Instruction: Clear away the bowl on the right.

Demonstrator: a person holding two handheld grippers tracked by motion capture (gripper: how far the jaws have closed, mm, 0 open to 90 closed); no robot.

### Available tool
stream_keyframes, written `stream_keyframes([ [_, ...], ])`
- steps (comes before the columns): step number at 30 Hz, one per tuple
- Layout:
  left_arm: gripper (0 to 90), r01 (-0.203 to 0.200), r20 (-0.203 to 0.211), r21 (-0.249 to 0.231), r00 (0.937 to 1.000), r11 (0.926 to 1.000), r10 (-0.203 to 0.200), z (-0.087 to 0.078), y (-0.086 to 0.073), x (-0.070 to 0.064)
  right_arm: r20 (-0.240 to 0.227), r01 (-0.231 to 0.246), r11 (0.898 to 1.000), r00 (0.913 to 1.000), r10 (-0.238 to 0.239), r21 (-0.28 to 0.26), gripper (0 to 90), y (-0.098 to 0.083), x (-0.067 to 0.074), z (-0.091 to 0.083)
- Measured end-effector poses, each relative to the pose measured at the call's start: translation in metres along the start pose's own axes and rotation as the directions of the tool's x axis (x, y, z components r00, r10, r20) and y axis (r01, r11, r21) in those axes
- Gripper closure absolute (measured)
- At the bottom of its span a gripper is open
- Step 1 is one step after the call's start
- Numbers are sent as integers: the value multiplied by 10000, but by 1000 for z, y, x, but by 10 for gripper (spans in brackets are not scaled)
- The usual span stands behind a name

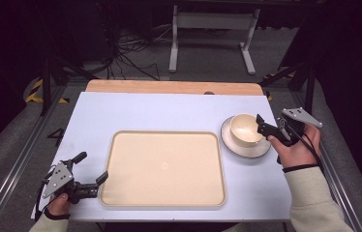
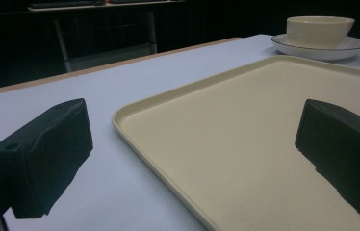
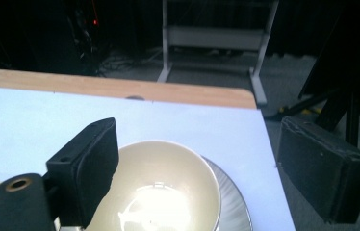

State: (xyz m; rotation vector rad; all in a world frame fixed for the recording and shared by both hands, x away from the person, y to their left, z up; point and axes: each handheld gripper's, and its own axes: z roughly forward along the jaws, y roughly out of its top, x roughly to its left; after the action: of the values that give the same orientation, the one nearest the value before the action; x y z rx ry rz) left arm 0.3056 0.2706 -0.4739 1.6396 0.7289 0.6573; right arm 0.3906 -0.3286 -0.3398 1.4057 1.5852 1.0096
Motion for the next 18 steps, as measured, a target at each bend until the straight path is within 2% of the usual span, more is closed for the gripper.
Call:
stream_keyframes([
  [7,2,-5,-23,-29,10000,10000,5,0,0,0,-180,-515,9951,9984,532,847,175,7,-6,12],
  [11,2,0,-34,-37,10000,10000,0,0,0,0,-112,-592,9912,9981,609,1187,189,10,-9,18],
  [18,2,6,-5,-1,10000,10000,-6,0,0,0,-12,-592,9729,9981,610,2236,228,16,-16,30],
])
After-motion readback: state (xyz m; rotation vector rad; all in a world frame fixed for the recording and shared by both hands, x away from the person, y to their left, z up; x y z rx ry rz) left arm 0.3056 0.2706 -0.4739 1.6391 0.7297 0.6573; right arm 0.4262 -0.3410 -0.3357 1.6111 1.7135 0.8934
